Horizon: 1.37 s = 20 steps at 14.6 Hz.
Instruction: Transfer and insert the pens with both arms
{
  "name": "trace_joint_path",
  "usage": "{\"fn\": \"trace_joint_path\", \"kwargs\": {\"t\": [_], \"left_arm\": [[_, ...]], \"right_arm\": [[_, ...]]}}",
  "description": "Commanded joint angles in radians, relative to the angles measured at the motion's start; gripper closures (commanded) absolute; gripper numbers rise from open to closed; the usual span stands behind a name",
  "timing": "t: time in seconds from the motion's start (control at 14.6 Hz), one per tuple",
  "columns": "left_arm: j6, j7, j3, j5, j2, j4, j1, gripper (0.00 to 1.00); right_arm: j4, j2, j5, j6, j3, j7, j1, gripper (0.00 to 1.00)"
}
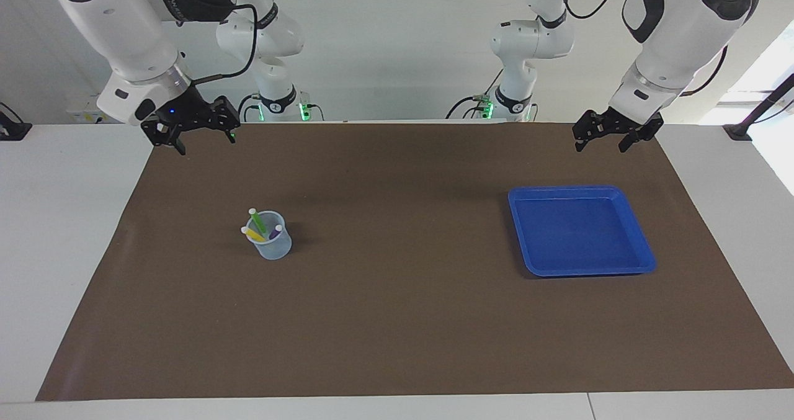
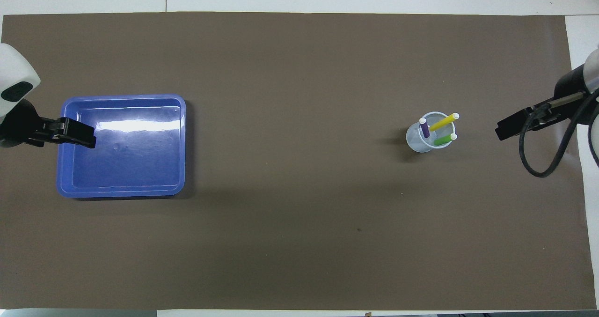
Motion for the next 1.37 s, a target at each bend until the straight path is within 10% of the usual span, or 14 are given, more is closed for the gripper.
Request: {"fn": "trace_joint_path", "kwargs": {"t": [0.0, 1.3], "left_arm": [[-0.018, 0.007, -0.008, -0.002, -0.003, 0.012, 0.011, 0.00], [-0.018, 0.007, -0.008, -0.002, -0.001, 0.012, 0.011, 0.00]], "right_arm": [[-0.002, -0.027, -0.021, 0.003, -0.041, 0.008, -0.019, 0.00], [-0.058, -0.089, -0.040, -0.023, -0.089, 0.080, 0.043, 0.00]]}}
